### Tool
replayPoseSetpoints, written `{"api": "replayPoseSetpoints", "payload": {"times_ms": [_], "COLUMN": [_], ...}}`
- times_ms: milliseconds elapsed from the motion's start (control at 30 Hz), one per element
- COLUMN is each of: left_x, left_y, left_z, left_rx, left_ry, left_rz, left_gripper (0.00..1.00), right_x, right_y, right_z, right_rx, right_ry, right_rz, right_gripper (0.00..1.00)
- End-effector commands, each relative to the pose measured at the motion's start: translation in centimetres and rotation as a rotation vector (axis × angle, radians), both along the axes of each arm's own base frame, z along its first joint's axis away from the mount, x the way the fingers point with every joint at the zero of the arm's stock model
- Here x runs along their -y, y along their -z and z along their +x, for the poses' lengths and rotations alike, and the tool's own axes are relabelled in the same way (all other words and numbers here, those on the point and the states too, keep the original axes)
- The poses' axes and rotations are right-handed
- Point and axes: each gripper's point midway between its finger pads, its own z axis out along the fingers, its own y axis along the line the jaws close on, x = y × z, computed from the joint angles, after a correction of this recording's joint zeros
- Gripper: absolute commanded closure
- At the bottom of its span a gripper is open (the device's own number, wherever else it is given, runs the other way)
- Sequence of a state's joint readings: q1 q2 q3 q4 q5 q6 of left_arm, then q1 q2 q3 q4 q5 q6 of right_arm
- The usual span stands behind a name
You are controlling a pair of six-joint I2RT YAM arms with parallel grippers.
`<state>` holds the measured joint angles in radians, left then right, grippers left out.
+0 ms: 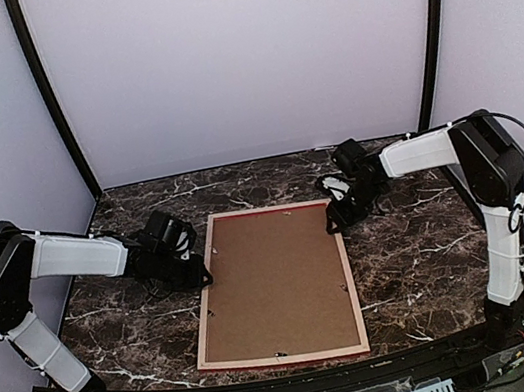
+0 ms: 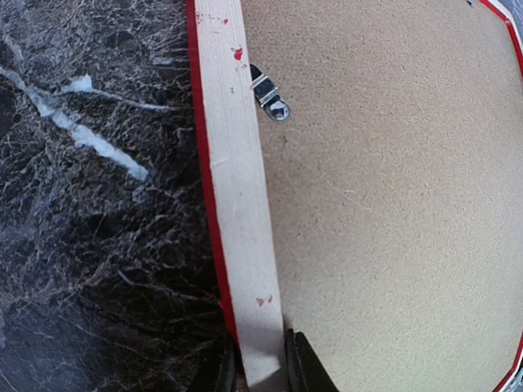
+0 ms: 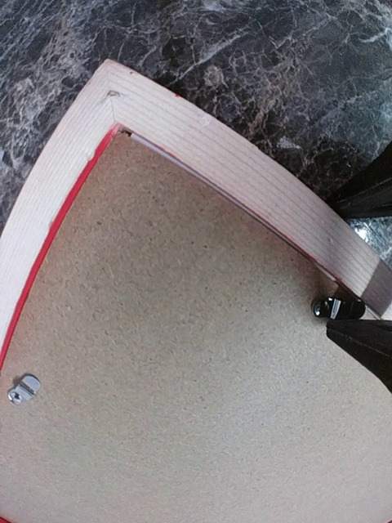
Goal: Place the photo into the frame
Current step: Press the fastener onto the backboard.
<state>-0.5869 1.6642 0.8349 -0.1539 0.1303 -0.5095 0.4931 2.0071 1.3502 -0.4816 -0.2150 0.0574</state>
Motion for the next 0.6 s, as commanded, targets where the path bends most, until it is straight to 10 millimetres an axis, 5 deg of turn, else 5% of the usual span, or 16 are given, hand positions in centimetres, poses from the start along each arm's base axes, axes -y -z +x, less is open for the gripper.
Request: {"api": "replayPoseSetpoints", "payload": {"times_ms": [0, 167, 333, 567], "left_x": [-3.3, -3.4, -3.4, -2.9], "left_y": [5.6, 5.8, 5.9, 5.8], "left_z": [-5.6, -5.8, -6.1, -5.9], "left_rx": [-0.234, -0.238, -0.241, -0.234], "left_ry": [0.048, 0.047, 0.042, 0.02], "left_rz": [0.161, 0.16, 0.153, 0.122], "left_gripper": [0.78, 0.78, 0.79, 0.78], "right_x": [1.4, 1.0, 0.8, 1.3], "right_y": [2.8, 2.3, 1.9, -0.6], "right_z": [-0.2, 0.5, 1.2, 2.2], "right_rx": [-0.015, 0.021, 0.04, 0.04], "right_ry": [-0.012, -0.066, -0.112, -0.017], "right_rz": [-0.12, -0.11, -0.085, 0.013], "right_gripper": [0.62, 0.75, 0.78, 0.43]}}
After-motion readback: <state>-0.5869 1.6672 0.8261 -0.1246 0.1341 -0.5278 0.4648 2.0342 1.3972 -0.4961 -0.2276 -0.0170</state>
